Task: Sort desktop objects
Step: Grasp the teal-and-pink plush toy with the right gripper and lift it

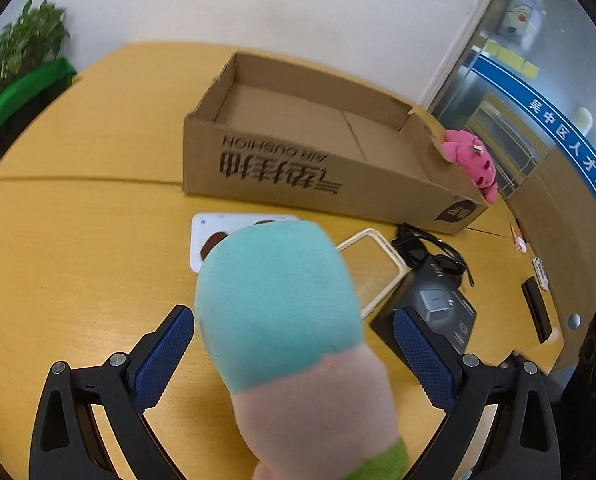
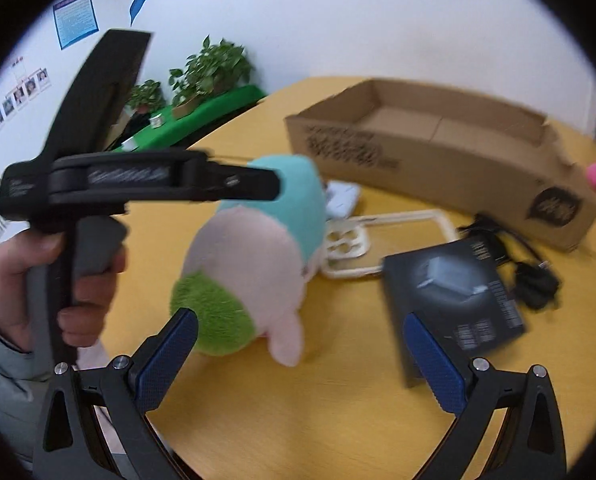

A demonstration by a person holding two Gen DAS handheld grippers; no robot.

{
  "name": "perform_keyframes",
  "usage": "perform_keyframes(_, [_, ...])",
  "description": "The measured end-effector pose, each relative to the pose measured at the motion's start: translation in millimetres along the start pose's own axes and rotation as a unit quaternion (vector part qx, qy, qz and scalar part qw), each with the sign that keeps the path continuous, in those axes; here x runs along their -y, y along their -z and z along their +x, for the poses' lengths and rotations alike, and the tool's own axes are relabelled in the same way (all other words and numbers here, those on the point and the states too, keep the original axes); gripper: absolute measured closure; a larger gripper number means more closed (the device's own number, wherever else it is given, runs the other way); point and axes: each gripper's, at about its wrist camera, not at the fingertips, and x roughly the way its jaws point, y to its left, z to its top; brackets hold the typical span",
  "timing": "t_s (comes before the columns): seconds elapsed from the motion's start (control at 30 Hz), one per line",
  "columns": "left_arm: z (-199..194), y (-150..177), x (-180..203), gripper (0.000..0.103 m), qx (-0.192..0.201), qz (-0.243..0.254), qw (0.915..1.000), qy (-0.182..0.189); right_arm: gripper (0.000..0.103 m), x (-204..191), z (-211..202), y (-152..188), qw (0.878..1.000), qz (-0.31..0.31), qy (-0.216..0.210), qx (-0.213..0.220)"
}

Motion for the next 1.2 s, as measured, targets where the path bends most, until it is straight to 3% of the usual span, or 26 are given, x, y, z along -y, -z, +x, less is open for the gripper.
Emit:
perform_keyframes(0.23, [29.6, 13.8, -13.6, 0.003, -0.052, 0.002, 0.9985, 0.018, 0.001, -9.3, 56.7, -13.9, 0.996, 0.029, -0.081, -0.033])
perform_keyframes(0.37, [35.7, 22.4, -21.2, 0.01, -0.061, -0.012, 0.9966, 0.055, 0.001, -22.5, 81.1, -13.1, 0.992, 0.014, -0.107, -0.061])
perform_keyframes(0.6, [24.2, 30.4, -19.1, 0.019, -0.043, -0.012, 0.9969, 0.066, 0.003, -32.4, 97.8, -6.8, 0.992, -0.002, -0.104, -0.075])
perform_keyframes(0.87, [13.2, 34.7, -10.3, 0.02, -0.033, -0.014, 0.9968, 0.072, 0.007, -38.9, 88.1, -0.1, 0.993, -0.019, -0.096, -0.06])
perform_keyframes(1.0, [14.9, 36.3, -3.5, 0.02, -0.042, -0.02, 0.9964, 0.071, 0.007, -34.8, 83.6, 4.8, 0.993, -0.01, -0.105, -0.061])
perform_keyframes(1.2, [29.1, 49.0, 19.7, 0.017, -0.074, -0.024, 0.991, 0.109, 0.006, -10.7, 63.2, 22.3, 0.992, -0.007, -0.105, -0.068])
